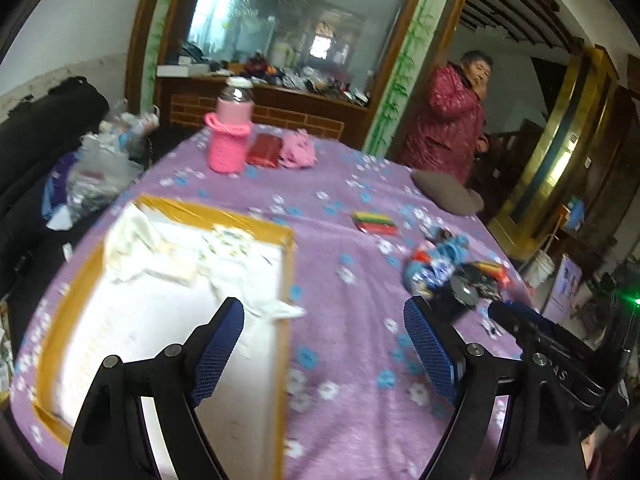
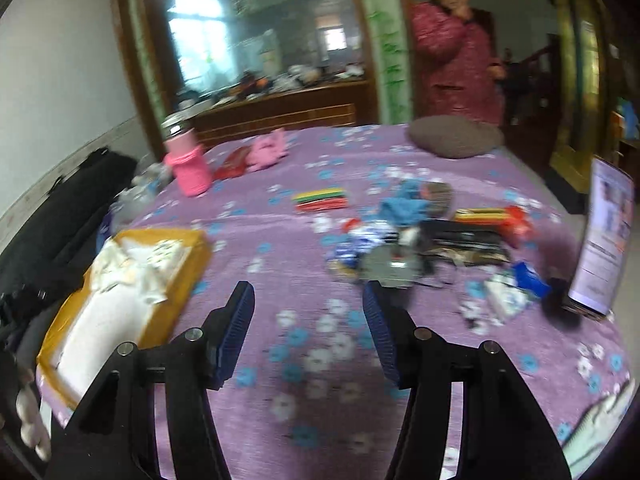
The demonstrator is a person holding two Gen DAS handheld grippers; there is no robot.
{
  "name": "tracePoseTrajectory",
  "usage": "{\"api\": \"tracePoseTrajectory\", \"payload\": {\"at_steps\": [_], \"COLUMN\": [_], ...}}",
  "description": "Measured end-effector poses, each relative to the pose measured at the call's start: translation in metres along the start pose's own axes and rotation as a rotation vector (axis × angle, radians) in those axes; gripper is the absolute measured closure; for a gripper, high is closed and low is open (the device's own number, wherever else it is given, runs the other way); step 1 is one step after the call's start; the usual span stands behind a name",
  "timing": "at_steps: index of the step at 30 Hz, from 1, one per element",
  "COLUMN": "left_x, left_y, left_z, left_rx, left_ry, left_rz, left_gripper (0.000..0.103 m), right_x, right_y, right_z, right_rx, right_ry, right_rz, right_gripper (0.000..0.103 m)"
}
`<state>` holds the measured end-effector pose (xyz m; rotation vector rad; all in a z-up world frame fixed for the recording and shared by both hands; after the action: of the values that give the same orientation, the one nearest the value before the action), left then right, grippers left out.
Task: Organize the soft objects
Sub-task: 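Move the left tool back toward the pile of soft items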
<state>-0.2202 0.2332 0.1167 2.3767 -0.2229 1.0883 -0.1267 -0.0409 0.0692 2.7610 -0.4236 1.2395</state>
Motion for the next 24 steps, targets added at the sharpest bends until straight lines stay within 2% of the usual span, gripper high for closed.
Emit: {"api": "tracePoseTrajectory", "payload": {"at_steps": [3, 10, 19, 24], "left_x": [-0.007, -0.007, 0.003, 0.015], "left_y": [0.010, 0.030, 0.055, 0.067], "left_z": [-0.001, 0.006, 0.066, 0.115], "left_rx": [-0.016, -0.017, 0.005, -0.015], "left_ry": [-0.018, -0.062, -0.141, -0.180], "left_rz": [-0.005, 0.034, 0.071, 0.067], "left_gripper": [0.020, 0.020, 0.020, 0.021], "right_x": [-0.004, -0.004, -0.006, 0.004], "right_y": [0.022, 0.053, 0.087, 0.103], "right_z": [-0.002, 0.000, 0.015, 0.027], "right_rx": [-0.035, -0.084, -0.082, -0.032], "right_ry": [0.019, 0.033, -0.009, -0.039], "right_rz": [0.063, 0.099, 0.078, 0.126], "right_gripper": [0.041, 0.040, 0.040, 0.040]}}
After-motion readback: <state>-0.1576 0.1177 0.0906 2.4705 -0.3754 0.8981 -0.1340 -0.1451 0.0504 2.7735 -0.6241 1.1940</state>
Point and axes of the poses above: each gripper's, at about its wrist camera, not at the fingertips, and z roughly the way its jaws point, y to its right, x to its top, the point moved 2 cm from there along z, roughly the way its jaws point, and after that the axes turned 10 degrees about -x, right-handed, at the moved point
